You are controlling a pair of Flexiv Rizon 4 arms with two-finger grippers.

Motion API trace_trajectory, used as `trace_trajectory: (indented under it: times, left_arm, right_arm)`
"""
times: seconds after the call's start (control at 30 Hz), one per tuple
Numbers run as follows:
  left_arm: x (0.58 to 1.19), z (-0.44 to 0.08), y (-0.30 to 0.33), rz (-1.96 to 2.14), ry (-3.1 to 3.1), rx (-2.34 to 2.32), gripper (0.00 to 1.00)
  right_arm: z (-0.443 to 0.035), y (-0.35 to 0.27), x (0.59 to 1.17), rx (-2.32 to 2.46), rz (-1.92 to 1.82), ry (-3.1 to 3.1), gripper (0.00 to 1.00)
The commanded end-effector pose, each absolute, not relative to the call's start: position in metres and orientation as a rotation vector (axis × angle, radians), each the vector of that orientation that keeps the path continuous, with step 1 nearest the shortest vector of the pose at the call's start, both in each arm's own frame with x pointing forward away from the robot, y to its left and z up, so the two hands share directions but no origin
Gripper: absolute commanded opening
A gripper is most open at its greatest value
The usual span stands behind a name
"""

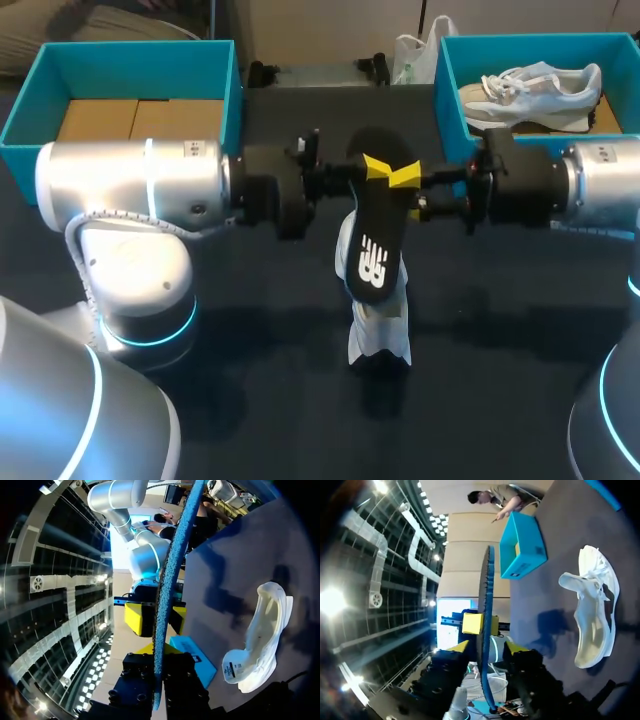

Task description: Take the shoe out of the shoebox, open the shoe tongue, remove and reinsert the insole, then place the shoe into the shoebox

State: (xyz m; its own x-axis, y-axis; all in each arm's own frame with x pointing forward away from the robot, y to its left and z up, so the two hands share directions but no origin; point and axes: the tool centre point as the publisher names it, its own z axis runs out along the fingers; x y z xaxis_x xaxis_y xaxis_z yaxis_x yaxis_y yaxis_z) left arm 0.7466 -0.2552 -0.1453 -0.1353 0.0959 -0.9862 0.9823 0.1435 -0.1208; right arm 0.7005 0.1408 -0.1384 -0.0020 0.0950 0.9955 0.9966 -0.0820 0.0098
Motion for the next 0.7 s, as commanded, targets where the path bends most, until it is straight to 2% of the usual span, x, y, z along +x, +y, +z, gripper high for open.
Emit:
trace_trajectory:
  times: [0.03, 0.7]
  left_arm:
    - [0.742, -0.151, -0.246, -1.161, 1.449, 1.128, 0.00]
    - [0.720, -0.176, -0.230, -1.296, 1.360, 1.102, 0.00]
  right_arm:
    - [-0.133, 0.114, 0.682, -1.361, -1.253, -1.252, 1.00]
    - [-0.141, 0.056, 0.670, -1.350, -1.220, -1.348, 1.00]
